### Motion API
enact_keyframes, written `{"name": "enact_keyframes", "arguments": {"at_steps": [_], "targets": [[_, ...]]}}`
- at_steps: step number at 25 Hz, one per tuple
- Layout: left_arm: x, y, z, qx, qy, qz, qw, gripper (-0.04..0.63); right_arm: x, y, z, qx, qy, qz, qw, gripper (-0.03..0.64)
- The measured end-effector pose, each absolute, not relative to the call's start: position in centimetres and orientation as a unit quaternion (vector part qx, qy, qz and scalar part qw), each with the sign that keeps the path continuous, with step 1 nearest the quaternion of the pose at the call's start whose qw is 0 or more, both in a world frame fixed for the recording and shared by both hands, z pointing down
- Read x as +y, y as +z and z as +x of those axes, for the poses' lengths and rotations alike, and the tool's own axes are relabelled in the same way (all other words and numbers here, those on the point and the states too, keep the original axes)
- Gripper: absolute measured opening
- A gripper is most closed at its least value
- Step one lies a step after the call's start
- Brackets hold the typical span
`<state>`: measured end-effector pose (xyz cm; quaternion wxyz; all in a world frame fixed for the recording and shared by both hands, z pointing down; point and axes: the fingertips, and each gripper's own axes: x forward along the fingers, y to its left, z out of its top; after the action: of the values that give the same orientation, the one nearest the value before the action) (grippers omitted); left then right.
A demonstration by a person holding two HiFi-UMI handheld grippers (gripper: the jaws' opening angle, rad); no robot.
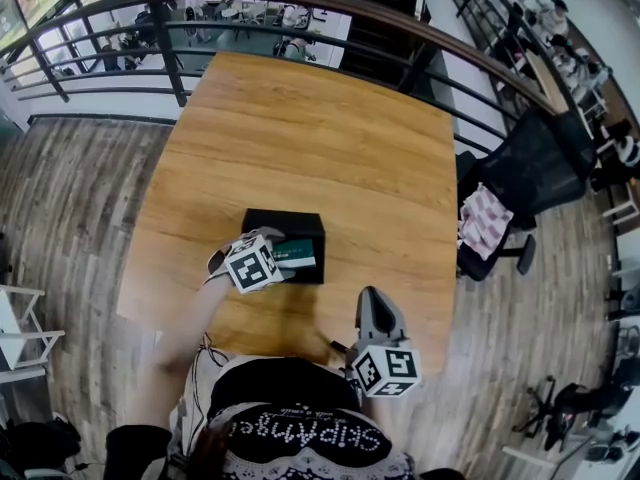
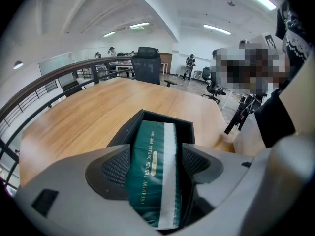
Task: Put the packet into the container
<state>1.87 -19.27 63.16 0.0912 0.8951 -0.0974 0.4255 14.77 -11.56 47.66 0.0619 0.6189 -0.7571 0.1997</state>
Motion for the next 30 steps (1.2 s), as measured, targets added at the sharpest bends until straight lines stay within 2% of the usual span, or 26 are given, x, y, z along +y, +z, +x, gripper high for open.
{"name": "enact_keyframes", "arguments": {"at_steps": [13,22,30], "targets": [[-19.8,59.4,0.4,-0.150,0.396,0.904,0.060,0.347,-11.2,47.4,14.4,-0.763,0.196,0.613,0.055,0.037],[-21.1,53.9,-0.5,-0.214,0.293,0.930,0.057,0.345,-11.4,46.6,13.8,-0.771,0.189,0.606,0.053,0.037],[-21.0,48.0,-1.0,-0.270,0.226,0.936,-0.001,0.344,-11.2,45.5,13.1,-0.779,0.175,0.600,0.040,0.038]]}}
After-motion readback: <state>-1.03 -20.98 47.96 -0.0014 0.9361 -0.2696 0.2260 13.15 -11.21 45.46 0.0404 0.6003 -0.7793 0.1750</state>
